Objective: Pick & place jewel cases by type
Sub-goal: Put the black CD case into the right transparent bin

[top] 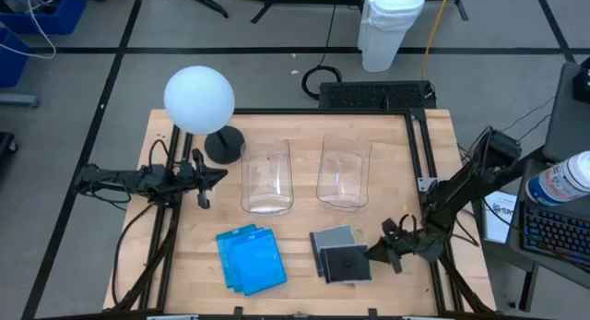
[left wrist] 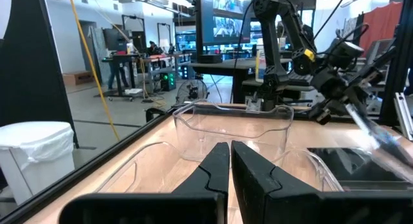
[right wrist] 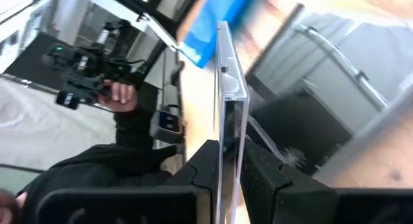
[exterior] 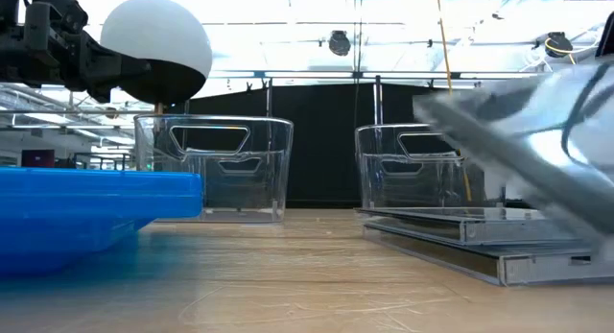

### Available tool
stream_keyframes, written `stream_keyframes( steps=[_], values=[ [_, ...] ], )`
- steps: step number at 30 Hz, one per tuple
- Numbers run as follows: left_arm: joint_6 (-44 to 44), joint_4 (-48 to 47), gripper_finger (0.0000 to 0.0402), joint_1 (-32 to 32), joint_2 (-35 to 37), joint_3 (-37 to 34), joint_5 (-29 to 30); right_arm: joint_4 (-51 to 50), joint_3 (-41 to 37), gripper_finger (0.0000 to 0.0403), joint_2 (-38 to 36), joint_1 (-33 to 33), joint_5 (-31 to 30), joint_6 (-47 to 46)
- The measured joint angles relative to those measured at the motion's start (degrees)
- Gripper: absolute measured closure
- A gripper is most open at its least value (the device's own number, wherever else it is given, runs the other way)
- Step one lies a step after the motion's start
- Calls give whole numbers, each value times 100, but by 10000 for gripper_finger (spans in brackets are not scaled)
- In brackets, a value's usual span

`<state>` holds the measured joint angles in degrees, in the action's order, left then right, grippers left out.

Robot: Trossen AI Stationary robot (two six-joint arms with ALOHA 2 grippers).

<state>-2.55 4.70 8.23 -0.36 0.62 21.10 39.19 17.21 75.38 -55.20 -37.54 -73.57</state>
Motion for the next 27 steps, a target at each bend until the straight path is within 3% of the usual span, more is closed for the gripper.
stream_keyframes(
  steps=[13,27],
  values=[
    [-9,5,376,2,0,0,0,431,11,367,-893,71,-319,2419],
    [-166,5,376,0,-1,0,2,429,17,368,-2059,743,-321,5689]
  ],
)
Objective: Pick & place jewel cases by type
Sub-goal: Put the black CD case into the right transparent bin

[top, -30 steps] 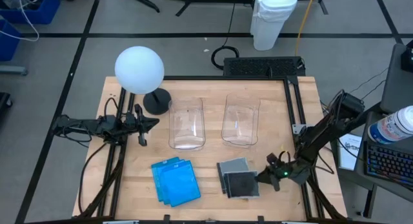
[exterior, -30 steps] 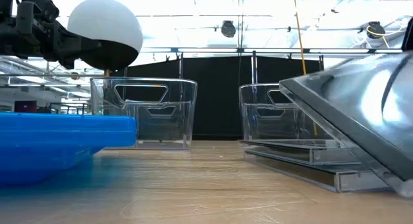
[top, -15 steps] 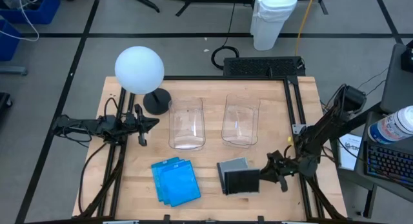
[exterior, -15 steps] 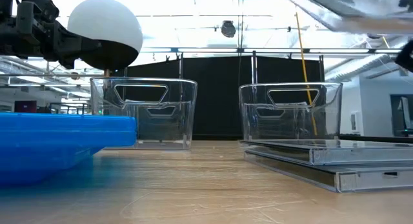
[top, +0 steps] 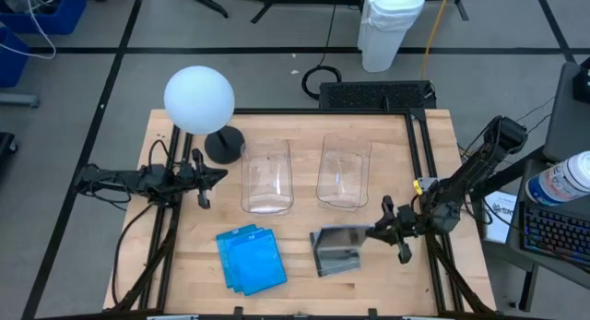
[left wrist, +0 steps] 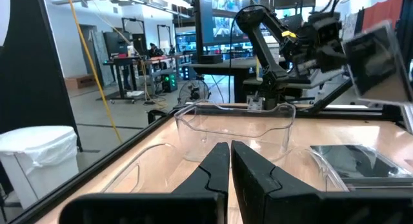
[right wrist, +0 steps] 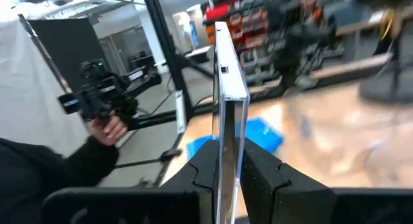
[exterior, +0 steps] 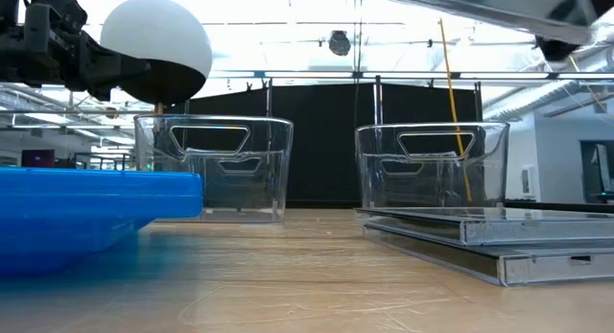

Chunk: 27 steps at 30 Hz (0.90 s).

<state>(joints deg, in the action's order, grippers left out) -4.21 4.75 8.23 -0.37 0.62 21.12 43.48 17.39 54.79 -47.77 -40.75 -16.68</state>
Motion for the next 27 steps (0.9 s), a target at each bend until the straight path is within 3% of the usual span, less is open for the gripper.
stream_keyframes(
  steps=[6,11,23,27],
  values=[
    [-2,0,376,0,-1,0,0,1,2,366,-446,431,-7,1439],
    [-2,0,376,1,1,0,0,-40,2,370,-689,786,-27,2063],
    [75,-14,376,2,-1,0,-4,-970,9,370,-953,1359,-31,1383],
    [184,-15,376,2,1,0,-7,-2275,386,366,-1392,1617,-498,1212]
  ],
)
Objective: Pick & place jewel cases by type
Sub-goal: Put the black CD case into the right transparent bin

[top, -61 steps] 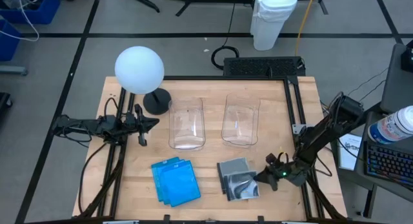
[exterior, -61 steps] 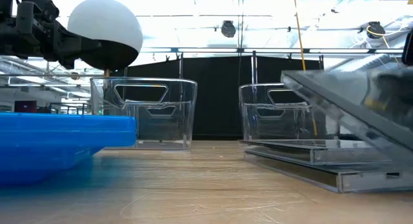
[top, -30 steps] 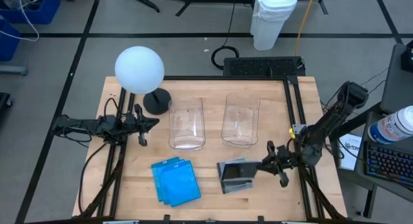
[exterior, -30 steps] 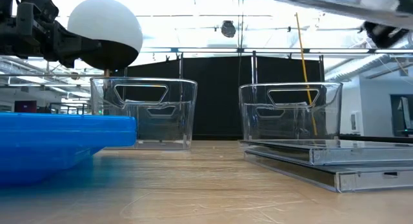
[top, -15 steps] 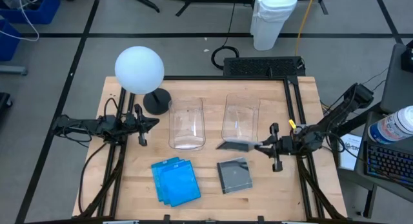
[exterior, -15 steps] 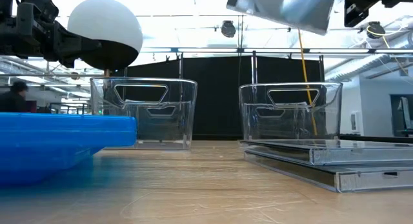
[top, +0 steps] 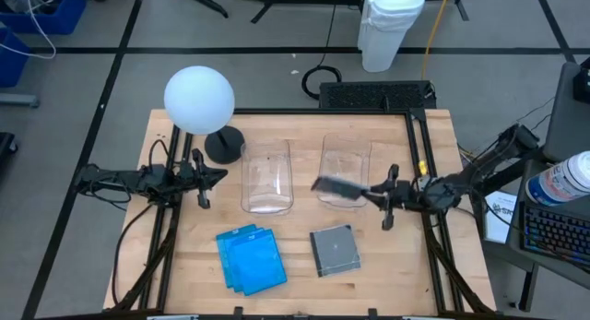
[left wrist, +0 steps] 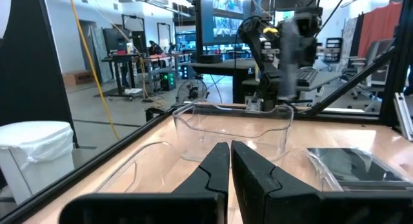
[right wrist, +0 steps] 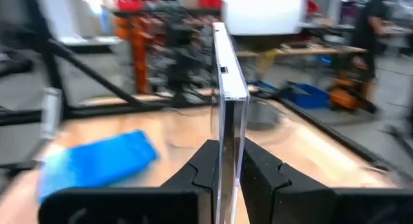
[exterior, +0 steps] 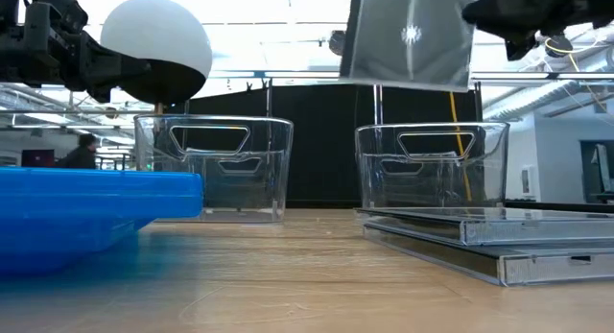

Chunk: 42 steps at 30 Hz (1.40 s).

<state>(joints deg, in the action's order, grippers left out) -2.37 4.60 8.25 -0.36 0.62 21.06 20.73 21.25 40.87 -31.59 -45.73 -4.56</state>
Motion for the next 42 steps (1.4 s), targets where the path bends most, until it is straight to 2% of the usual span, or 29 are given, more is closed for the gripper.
stream_keyframes(
  steps=[3,7,11,16,22,27,35,42],
  values=[
    [0,-1,376,0,0,0,0,-1707,577,367,-320,288,-228,-577],
    [3,-3,376,-1,0,0,-1,-3829,1383,371,-473,739,-181,-1743],
    [30,-4,376,-2,-2,0,-2,-4796,1838,365,-482,1235,369,-2913],
    [136,-4,376,0,0,0,-4,-4915,1963,365,-484,1906,1566,-3895],
    [140,-7,376,0,-1,0,-7,-5433,1956,368,-228,2650,2337,-4589],
    [109,-7,376,0,-1,0,-4,-5372,1955,358,186,3270,3002,-4734],
    [-35,-7,376,0,-2,0,-2,-5015,1952,369,1095,4067,4003,-4793],
    [-36,-7,376,0,0,0,0,-4538,1952,357,1787,4390,4595,-4918]
  ],
)
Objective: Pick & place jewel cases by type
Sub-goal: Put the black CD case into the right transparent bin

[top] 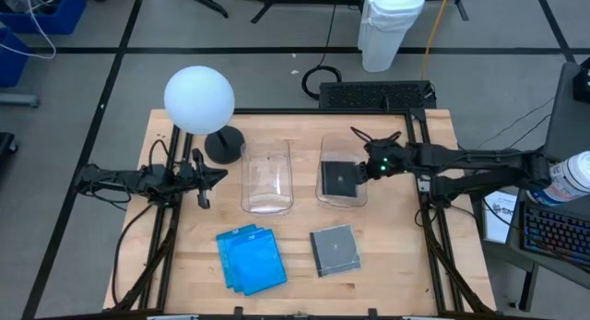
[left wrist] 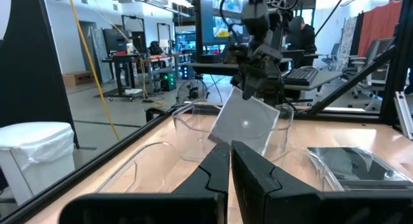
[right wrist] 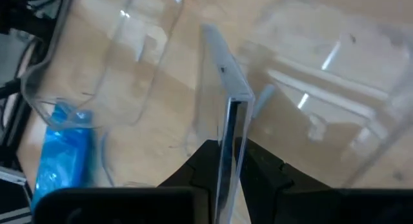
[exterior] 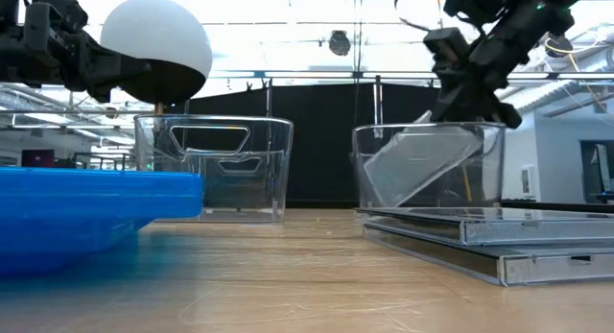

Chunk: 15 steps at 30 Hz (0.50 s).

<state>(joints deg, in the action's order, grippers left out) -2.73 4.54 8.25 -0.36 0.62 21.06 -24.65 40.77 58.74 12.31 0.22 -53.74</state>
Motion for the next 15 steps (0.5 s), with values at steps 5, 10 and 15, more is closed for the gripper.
stream_keyframes(
  steps=[5,10,15],
  values=[
    [7,0,376,-2,-2,0,-2,7,0,358,348,12,172,52],
    [15,0,376,0,-2,0,-2,-73,-2,346,443,11,348,327],
    [23,2,376,-1,-2,0,-2,-370,-2,318,441,9,439,558]
  ],
)
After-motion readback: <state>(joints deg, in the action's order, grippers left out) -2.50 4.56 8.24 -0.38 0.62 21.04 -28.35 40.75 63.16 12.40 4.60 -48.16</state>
